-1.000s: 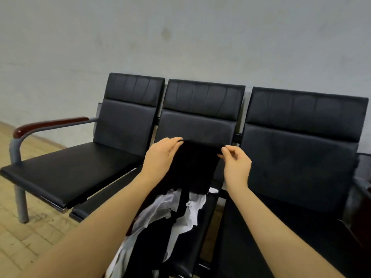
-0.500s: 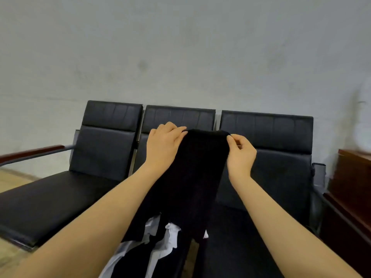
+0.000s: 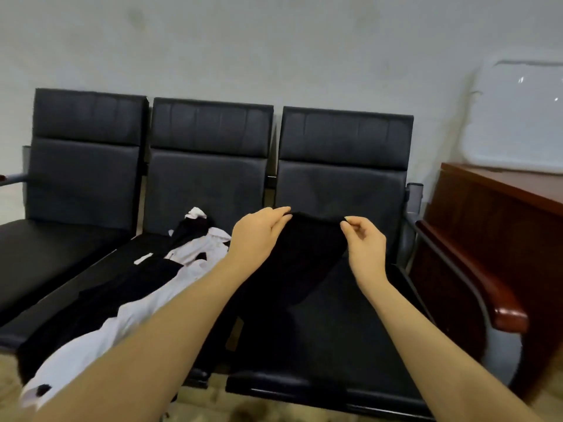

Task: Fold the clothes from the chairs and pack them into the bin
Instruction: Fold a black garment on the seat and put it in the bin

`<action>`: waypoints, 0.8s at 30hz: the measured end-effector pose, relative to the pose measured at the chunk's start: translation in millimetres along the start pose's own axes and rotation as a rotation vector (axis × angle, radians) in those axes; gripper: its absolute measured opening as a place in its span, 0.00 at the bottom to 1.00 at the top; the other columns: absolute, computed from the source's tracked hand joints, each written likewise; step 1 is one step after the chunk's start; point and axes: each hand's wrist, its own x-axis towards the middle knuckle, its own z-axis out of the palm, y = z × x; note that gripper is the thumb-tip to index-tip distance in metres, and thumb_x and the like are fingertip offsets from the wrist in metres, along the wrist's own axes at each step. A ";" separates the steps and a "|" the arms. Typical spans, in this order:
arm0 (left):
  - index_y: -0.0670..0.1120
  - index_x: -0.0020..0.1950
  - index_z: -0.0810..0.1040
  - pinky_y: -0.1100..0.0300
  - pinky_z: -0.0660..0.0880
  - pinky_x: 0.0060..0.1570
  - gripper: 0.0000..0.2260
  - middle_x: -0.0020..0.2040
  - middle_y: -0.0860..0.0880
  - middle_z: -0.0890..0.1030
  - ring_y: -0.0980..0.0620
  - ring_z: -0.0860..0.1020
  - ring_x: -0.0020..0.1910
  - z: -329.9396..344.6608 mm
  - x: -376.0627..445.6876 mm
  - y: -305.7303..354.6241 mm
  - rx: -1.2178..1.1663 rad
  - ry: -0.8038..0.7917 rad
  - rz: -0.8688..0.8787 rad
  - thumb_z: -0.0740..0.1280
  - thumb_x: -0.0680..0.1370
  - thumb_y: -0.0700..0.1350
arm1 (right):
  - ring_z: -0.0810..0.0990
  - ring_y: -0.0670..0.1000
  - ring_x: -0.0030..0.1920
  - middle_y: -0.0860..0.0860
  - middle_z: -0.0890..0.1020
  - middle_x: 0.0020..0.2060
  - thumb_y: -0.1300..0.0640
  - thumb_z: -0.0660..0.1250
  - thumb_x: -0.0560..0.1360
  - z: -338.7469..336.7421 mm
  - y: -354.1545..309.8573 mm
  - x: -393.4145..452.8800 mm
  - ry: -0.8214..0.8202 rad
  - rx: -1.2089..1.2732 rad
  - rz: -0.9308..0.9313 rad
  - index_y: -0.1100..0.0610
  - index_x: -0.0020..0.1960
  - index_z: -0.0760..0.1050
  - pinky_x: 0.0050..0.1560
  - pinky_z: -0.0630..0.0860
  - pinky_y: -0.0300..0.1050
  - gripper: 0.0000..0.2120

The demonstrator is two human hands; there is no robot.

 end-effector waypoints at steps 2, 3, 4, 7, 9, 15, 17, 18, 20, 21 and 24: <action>0.47 0.62 0.79 0.53 0.74 0.46 0.17 0.42 0.48 0.79 0.45 0.79 0.43 16.8 -27.9 -2.1 -0.006 -0.125 -0.027 0.59 0.79 0.53 | 0.77 0.41 0.42 0.47 0.79 0.40 0.61 0.65 0.78 -6.6 26.7 -17.1 -0.061 -0.050 0.043 0.54 0.53 0.78 0.44 0.72 0.27 0.06; 0.48 0.64 0.77 0.53 0.73 0.49 0.16 0.46 0.48 0.79 0.46 0.79 0.46 24.9 -42.1 -4.5 -0.007 -0.207 -0.047 0.59 0.81 0.52 | 0.77 0.41 0.41 0.47 0.79 0.40 0.61 0.64 0.78 -9.1 39.3 -25.8 -0.090 -0.074 0.070 0.53 0.53 0.78 0.43 0.72 0.27 0.07; 0.49 0.66 0.75 0.54 0.72 0.52 0.16 0.49 0.49 0.78 0.47 0.78 0.49 31.9 -56.3 -8.6 -0.004 -0.287 -0.066 0.58 0.81 0.52 | 0.77 0.42 0.40 0.48 0.79 0.40 0.61 0.64 0.78 -10.6 51.1 -34.3 -0.113 -0.102 0.097 0.53 0.53 0.78 0.41 0.72 0.27 0.07; 0.48 0.69 0.72 0.55 0.68 0.59 0.18 0.59 0.48 0.76 0.48 0.74 0.58 45.0 -96.0 -30.3 0.059 -0.480 -0.127 0.56 0.82 0.52 | 0.77 0.46 0.41 0.48 0.79 0.41 0.61 0.62 0.79 -8.4 82.2 -57.8 -0.194 -0.190 0.197 0.55 0.53 0.78 0.43 0.73 0.31 0.07; 0.48 0.70 0.70 0.55 0.67 0.61 0.19 0.64 0.47 0.74 0.48 0.71 0.62 46.8 -118.3 -53.5 0.183 -0.541 -0.166 0.56 0.82 0.53 | 0.77 0.47 0.45 0.48 0.79 0.44 0.60 0.62 0.79 0.6 97.9 -71.2 -0.269 -0.257 0.243 0.56 0.55 0.77 0.49 0.75 0.39 0.08; 0.49 0.75 0.61 0.52 0.53 0.71 0.22 0.76 0.46 0.59 0.47 0.57 0.75 35.0 -157.8 -116.1 0.413 -0.602 -0.272 0.55 0.82 0.54 | 0.76 0.44 0.48 0.42 0.77 0.45 0.55 0.65 0.77 54.7 118.2 -94.6 -0.483 -0.422 0.189 0.50 0.54 0.78 0.62 0.71 0.53 0.07; 0.47 0.75 0.61 0.51 0.53 0.71 0.23 0.76 0.44 0.59 0.45 0.56 0.75 34.5 -162.6 -135.5 0.493 -0.569 -0.281 0.56 0.81 0.54 | 0.77 0.44 0.50 0.42 0.77 0.47 0.54 0.65 0.77 75.2 122.1 -98.7 -0.535 -0.454 0.162 0.51 0.55 0.78 0.64 0.69 0.53 0.08; 0.46 0.74 0.62 0.49 0.55 0.70 0.23 0.75 0.42 0.61 0.43 0.58 0.74 34.6 -164.4 -145.8 0.521 -0.550 -0.301 0.58 0.81 0.53 | 0.77 0.44 0.51 0.42 0.78 0.49 0.53 0.65 0.77 85.4 124.2 -100.0 -0.554 -0.469 0.147 0.51 0.56 0.78 0.64 0.68 0.53 0.09; 0.44 0.70 0.68 0.45 0.63 0.64 0.23 0.67 0.39 0.71 0.38 0.69 0.66 32.1 -167.6 -164.3 0.528 -0.508 -0.335 0.64 0.78 0.51 | 0.76 0.45 0.54 0.44 0.79 0.53 0.52 0.65 0.77 105.7 127.4 -101.5 -0.591 -0.499 0.120 0.51 0.58 0.77 0.66 0.65 0.52 0.11; 0.43 0.68 0.72 0.44 0.68 0.58 0.22 0.59 0.39 0.77 0.37 0.76 0.57 30.5 -170.8 -172.6 0.527 -0.503 -0.326 0.67 0.76 0.50 | 0.76 0.46 0.57 0.44 0.79 0.56 0.50 0.65 0.77 115.9 129.1 -102.7 -0.622 -0.516 0.111 0.51 0.60 0.76 0.68 0.63 0.50 0.13; 0.44 0.56 0.81 0.51 0.75 0.36 0.22 0.36 0.44 0.79 0.43 0.77 0.31 26.1 -181.2 -195.5 0.558 -0.497 -0.186 0.79 0.64 0.44 | 0.71 0.47 0.63 0.45 0.75 0.62 0.44 0.63 0.77 142.0 134.4 -111.1 -0.775 -0.610 0.096 0.50 0.69 0.68 0.65 0.52 0.43 0.22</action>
